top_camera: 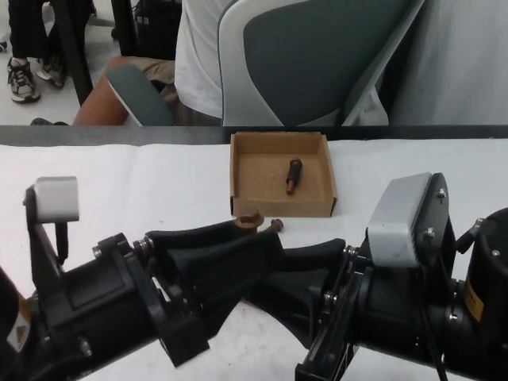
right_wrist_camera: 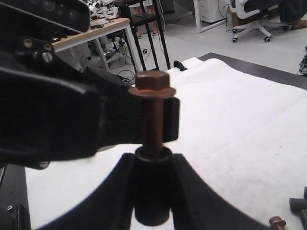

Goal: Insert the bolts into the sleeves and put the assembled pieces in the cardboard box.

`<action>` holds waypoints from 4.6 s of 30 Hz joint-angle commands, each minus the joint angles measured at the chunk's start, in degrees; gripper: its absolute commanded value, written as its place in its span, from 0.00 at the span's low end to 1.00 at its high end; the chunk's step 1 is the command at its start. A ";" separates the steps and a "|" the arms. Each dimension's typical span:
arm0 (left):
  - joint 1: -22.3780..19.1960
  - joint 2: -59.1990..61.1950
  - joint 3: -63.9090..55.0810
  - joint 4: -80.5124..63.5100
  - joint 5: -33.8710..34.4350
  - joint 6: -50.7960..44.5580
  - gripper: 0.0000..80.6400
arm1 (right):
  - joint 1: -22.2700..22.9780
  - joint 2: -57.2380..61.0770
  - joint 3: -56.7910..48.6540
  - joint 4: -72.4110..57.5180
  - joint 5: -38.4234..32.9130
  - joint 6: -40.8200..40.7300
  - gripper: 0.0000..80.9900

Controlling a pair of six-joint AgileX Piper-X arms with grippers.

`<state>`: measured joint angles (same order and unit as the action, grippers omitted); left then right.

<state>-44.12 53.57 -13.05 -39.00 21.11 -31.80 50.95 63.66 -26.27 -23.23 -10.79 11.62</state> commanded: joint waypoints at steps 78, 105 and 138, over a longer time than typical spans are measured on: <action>18.05 38.46 -35.88 48.46 9.86 -21.11 0.54 | -27.60 47.87 -66.92 62.88 -16.61 0.69 0.00; 18.58 46.24 -36.01 39.00 12.47 -51.80 0.49 | -29.77 61.98 -83.19 70.75 -18.22 -2.77 0.00; 15.42 47.07 -43.37 65.54 -6.46 -47.56 0.49 | -29.79 66.43 -83.33 56.76 -18.88 6.83 0.21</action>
<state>-28.03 100.45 -56.11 26.18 14.28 -77.69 21.37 130.90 -109.05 36.03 -28.59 18.30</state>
